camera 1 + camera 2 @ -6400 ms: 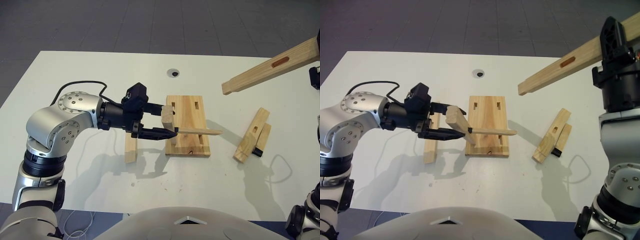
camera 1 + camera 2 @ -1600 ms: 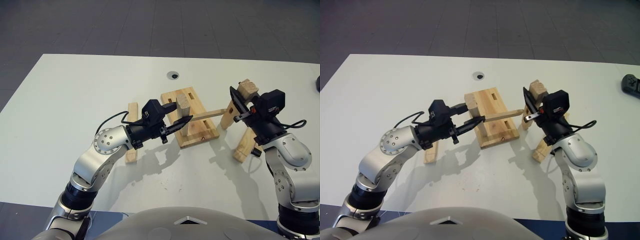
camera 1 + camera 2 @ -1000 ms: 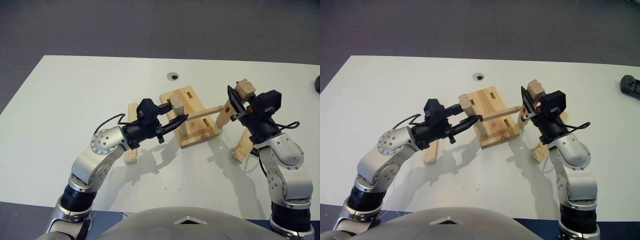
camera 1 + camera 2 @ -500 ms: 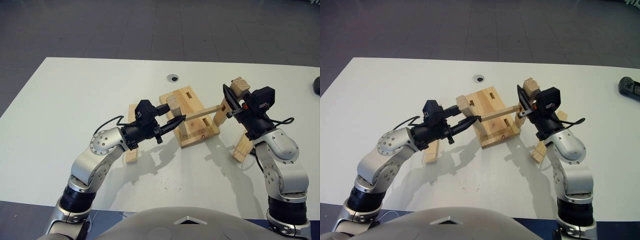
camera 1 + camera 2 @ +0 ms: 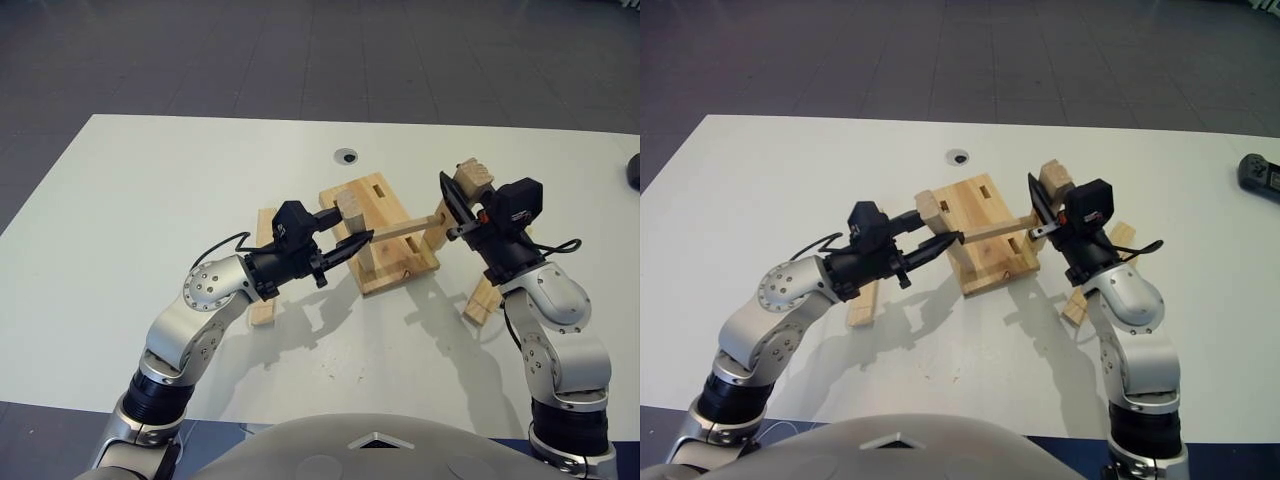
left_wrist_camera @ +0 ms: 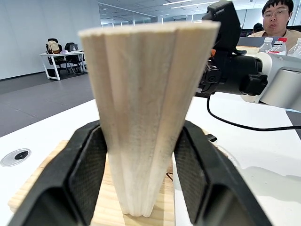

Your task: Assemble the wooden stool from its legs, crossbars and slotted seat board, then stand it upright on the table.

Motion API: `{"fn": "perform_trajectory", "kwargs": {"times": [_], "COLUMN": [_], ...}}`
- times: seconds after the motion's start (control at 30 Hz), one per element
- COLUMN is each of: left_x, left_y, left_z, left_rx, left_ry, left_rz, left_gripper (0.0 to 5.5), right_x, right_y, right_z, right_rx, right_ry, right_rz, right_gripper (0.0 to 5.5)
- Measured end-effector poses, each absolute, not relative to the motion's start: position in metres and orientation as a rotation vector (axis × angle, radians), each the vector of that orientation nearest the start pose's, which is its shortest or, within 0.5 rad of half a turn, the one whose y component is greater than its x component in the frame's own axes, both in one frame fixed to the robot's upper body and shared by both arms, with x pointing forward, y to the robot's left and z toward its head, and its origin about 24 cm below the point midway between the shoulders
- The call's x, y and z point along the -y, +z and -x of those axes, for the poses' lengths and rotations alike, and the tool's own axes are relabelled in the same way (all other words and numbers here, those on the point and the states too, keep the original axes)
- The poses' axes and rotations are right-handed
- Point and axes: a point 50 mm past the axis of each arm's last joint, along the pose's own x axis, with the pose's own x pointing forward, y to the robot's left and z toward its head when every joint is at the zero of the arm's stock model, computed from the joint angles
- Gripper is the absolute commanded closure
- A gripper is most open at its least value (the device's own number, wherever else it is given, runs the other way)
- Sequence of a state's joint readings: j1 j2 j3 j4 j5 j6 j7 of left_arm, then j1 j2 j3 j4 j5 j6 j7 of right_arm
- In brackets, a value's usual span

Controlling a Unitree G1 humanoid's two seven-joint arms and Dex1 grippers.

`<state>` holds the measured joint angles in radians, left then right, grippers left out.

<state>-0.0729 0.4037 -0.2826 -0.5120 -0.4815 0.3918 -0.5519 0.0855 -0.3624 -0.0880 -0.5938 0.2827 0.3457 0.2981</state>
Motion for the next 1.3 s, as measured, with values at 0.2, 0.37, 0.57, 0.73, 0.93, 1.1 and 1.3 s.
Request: {"fn": "perform_trajectory", "kwargs": {"times": [0.2, 0.37, 0.57, 0.73, 0.93, 1.1, 1.3], "left_x": [-0.09, -0.09, -0.09, -0.09, -0.091, -0.09, -0.088], "left_y": [0.121, 0.121, 0.121, 0.121, 0.123, 0.125, 0.13], "left_z": [-0.214, -0.214, -0.214, -0.214, -0.216, -0.218, -0.223], "left_rx": [0.047, 0.051, 0.052, 0.052, 0.058, 0.062, 0.063], "left_ry": [-1.061, -1.058, -1.057, -1.059, -1.075, -1.089, -1.111], "left_rz": [0.015, 0.008, 0.002, -0.004, -0.079, -0.098, -0.118], "left_gripper": [3.43, 3.43, 3.43, 3.43, 3.43, 3.43, 3.43], "right_x": [0.18, 0.176, 0.174, 0.174, 0.171, 0.172, 0.171], "right_y": [0.137, 0.147, 0.163, 0.167, 0.169, 0.173, 0.177], "right_z": [-0.219, -0.225, -0.226, -0.222, -0.221, -0.22, -0.219], "right_rx": [0.141, 0.129, 0.133, 0.141, 0.137, 0.139, 0.134], "right_ry": [0.357, 0.356, 0.369, 0.368, 0.365, 0.37, 0.391], "right_rz": [0.14, 0.145, 0.149, 0.156, 0.129, 0.121, 0.12], "right_gripper": [4.47, 4.47, 4.47, 4.47, 4.47, 4.47, 4.47]}}
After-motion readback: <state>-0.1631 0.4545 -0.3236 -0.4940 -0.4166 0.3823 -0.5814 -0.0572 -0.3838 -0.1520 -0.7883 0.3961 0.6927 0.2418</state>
